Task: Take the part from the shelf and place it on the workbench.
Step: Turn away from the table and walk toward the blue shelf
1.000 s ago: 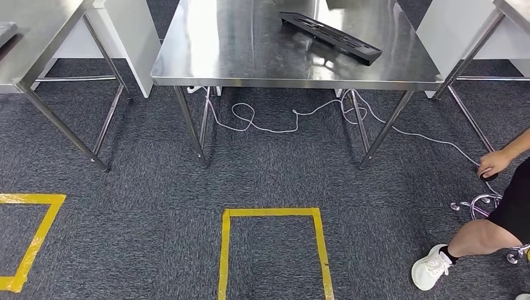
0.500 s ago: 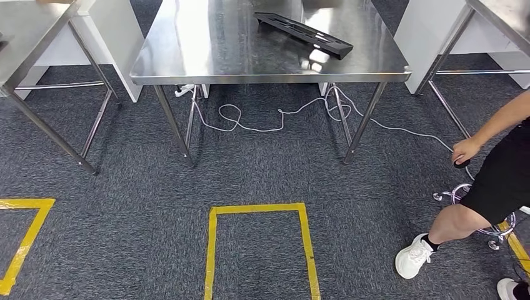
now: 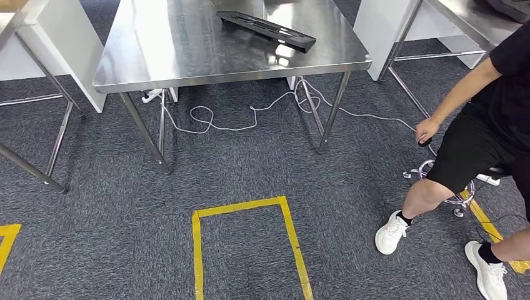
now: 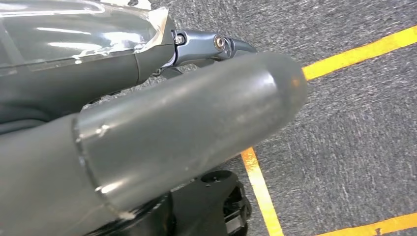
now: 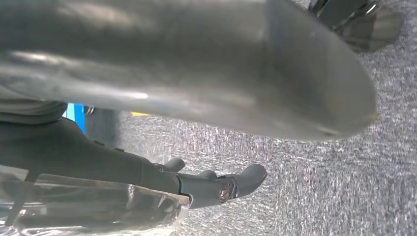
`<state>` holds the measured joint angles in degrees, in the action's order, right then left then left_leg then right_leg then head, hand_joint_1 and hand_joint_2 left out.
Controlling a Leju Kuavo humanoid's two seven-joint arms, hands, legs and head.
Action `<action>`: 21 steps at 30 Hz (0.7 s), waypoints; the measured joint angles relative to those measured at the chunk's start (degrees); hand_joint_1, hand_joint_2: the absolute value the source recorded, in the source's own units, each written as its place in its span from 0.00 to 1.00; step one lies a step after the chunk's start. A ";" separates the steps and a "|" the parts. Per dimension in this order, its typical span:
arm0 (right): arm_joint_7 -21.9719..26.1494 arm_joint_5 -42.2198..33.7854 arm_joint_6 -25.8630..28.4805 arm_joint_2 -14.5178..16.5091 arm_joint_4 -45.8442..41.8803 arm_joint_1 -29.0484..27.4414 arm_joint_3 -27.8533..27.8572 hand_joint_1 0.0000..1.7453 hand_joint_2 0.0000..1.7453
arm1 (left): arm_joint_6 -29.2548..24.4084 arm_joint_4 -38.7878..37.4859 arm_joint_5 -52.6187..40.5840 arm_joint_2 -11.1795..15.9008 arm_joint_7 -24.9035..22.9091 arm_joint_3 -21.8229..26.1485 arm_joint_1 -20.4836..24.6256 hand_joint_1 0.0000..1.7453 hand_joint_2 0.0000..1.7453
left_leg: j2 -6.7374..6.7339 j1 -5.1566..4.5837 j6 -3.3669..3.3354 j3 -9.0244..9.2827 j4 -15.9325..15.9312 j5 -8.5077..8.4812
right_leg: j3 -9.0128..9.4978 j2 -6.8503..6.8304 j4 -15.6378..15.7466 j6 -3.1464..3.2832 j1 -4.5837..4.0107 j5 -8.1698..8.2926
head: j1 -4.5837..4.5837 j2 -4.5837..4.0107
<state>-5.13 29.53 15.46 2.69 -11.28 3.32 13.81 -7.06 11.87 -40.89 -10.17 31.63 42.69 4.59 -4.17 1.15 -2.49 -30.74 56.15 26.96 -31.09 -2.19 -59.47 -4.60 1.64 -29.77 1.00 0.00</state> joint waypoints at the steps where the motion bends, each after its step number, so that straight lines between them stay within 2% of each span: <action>1: -0.03 0.09 0.01 0.05 0.00 0.12 -0.01 0.00 0.00 | -0.09 0.01 0.00 0.01 -0.08 0.00 0.05 0.00 0.00 | -0.46 -0.02 0.51 0.07 0.23 0.21 | 1.07 -0.75 2.50 0.22 -0.07 1.12 | 0.03 0.00; 2: -0.07 0.15 0.01 0.08 0.00 0.20 -0.01 0.00 0.00 | -0.15 0.01 0.00 0.02 -0.15 0.00 0.13 0.00 0.00 | -0.87 -0.08 1.00 0.21 0.38 0.40 | 1.26 -1.09 3.39 0.81 -0.27 1.60 | 0.01 0.00; 4: -0.19 0.21 0.02 0.04 0.01 0.22 -0.01 0.00 0.00 | -0.22 0.02 -0.02 0.00 -0.28 0.00 0.33 0.00 0.00 | -1.70 -0.04 1.86 0.57 0.32 0.54 | 0.74 -0.12 3.19 2.26 -0.53 1.83 | -0.10 0.00; 5: -0.26 0.22 0.02 0.02 0.02 0.17 0.00 0.00 0.00 | -0.25 0.02 -0.04 -0.02 -0.34 0.00 0.42 0.00 0.00 | -1.55 0.15 2.22 0.59 0.54 0.86 | 0.76 0.42 3.24 2.80 -0.32 1.99 | -0.19 0.00; 6: -0.32 0.24 0.02 0.02 0.02 0.15 0.00 0.00 0.00 | -0.27 0.02 -0.07 -0.03 -0.38 0.00 0.48 0.00 0.00 | -0.69 0.33 2.50 0.29 1.43 1.77 | 0.80 0.95 3.28 3.35 -0.11 2.23 | -0.25 0.00; 7: -0.36 0.24 0.02 0.04 0.02 0.16 0.00 0.00 0.00 | -0.29 0.02 -0.15 -0.03 -0.39 0.00 0.48 0.00 0.00 | 0.64 0.47 2.69 -0.57 3.55 3.45 | 0.82 1.48 3.35 3.83 0.07 2.52 | -0.32 0.00; 9: -0.39 0.22 0.02 0.12 0.02 0.16 0.00 0.00 0.00 | -0.31 0.02 -0.41 0.00 -0.40 0.00 0.37 0.00 0.00 | 3.36 0.54 2.76 -3.69 10.90 8.00 | 0.58 2.55 3.32 4.52 -0.13 2.93 | -0.47 0.00; 10: -0.40 0.20 0.02 0.16 0.02 0.14 0.00 0.00 0.00 | -0.30 0.01 -0.56 0.00 -0.41 0.00 0.29 0.00 0.00 | 3.91 0.52 2.69 -5.35 14.64 9.66 | 0.42 3.19 3.30 4.67 -0.36 3.02 | -0.50 0.00; 11: -0.40 0.19 0.02 0.19 0.02 0.08 0.00 0.00 0.00 | -0.29 0.01 -0.67 0.00 -0.42 0.00 0.22 0.00 0.00 | 4.10 0.51 2.54 -6.34 16.81 10.13 | 0.32 3.88 3.27 4.77 -0.58 3.09 | -0.50 0.00; 12: -0.40 0.17 0.02 0.19 0.02 0.01 0.00 0.00 0.00 | -0.28 0.00 -0.73 0.00 -0.42 0.00 0.19 0.00 0.00 | 4.23 0.51 2.31 -6.34 16.86 9.40 | 0.30 4.63 3.23 4.80 -0.75 3.12 | -0.50 0.00; 13: -0.40 0.16 0.02 0.18 0.02 -0.05 0.00 0.00 0.00 | -0.27 -0.01 -0.78 -0.01 -0.43 0.00 0.17 0.00 0.00 | 4.47 0.51 2.02 -5.25 14.60 7.60 | 0.36 5.38 3.18 4.79 -0.88 3.12 | -0.50 0.00; 14: -0.40 0.15 0.02 0.18 0.02 -0.08 0.00 0.00 0.00 | -0.26 -0.01 -0.81 0.01 -0.43 0.00 0.17 0.00 0.00 | 5.32 0.50 1.65 -3.41 10.80 5.30 | 0.42 6.12 3.12 4.78 -0.96 3.13 | -0.51 0.00; 16: -0.40 0.16 0.03 0.34 0.02 0.02 0.00 0.00 0.00 | -0.26 -0.01 -0.85 0.13 -0.49 -0.01 0.18 0.00 0.00 | 8.31 0.49 0.88 -0.19 3.92 2.41 | 0.25 7.48 2.94 4.56 -1.18 3.23 | -0.46 0.00; 17: -0.40 0.16 0.04 0.41 0.02 0.10 0.00 0.00 0.00 | -0.26 -0.01 -0.86 0.19 -0.55 -0.02 0.18 0.00 0.00 | 9.35 0.38 0.63 0.55 2.16 1.94 | -0.03 8.12 2.91 4.29 -1.16 3.37 | -0.48 0.00; 18: -0.40 0.18 0.05 0.48 0.02 0.14 0.00 0.00 0.00 | -0.25 -0.01 -0.87 0.24 -0.64 -0.02 0.19 0.00 0.00 | 9.61 0.19 0.45 0.71 1.60 1.99 | -0.37 8.77 2.91 3.88 -1.07 3.56 | -0.51 0.00; 20: -0.43 0.26 0.08 0.45 0.04 0.07 0.00 0.00 0.00 | -0.30 -0.01 -0.87 0.18 -0.91 -0.02 0.31 0.00 0.00 | 8.11 -0.01 0.02 0.81 0.93 1.48 | -1.19 9.76 2.97 2.99 -0.90 3.93 | -0.64 0.00; 21: -0.49 0.34 0.08 0.45 0.05 0.01 0.00 0.00 0.00 | -0.37 -0.01 -0.85 0.14 -1.08 -0.02 0.40 0.00 0.00 | 7.32 0.02 -0.32 0.94 0.40 1.11 | -1.80 9.01 2.30 2.79 -0.98 3.62 | -0.62 0.00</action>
<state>-5.62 29.87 15.54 3.14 -11.23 3.33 13.81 -7.43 11.87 -41.75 -10.03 30.56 42.67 4.99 3.15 1.17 -2.81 -29.80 56.55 28.07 -32.88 6.82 -57.16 -1.81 0.66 -26.14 0.38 0.00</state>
